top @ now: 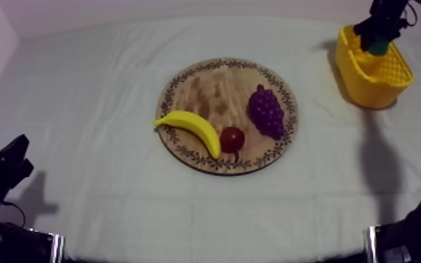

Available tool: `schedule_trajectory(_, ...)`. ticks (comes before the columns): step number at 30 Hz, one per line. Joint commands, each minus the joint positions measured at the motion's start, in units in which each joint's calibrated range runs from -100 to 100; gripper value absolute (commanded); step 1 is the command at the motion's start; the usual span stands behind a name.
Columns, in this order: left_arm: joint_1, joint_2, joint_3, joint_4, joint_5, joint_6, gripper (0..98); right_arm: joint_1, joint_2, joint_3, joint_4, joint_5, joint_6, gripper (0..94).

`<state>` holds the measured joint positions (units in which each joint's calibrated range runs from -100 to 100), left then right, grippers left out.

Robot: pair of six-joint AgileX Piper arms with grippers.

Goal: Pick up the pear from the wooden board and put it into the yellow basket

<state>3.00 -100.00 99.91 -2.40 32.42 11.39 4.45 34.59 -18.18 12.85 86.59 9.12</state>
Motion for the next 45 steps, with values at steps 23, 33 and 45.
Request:
schedule_trajectory(23, 0.0, 0.0, 0.0, -0.02, 0.0, 0.0, 0.1, 1.0, -18.1, 6.9, -0.3, -2.4, -0.9, 63.4)
schedule_trajectory(33, 0.0, 0.0, 0.0, -0.02, 0.0, 0.0, 0.1, 0.5, -43.1, 28.5, -3.2, -18.1, -5.8, 36.9)
schedule_trajectory(45, 0.0, 0.0, 0.0, -0.02, 0.0, 0.0, 0.1, 0.6, -76.9, 61.1, -9.2, -35.1, -5.9, 13.9)
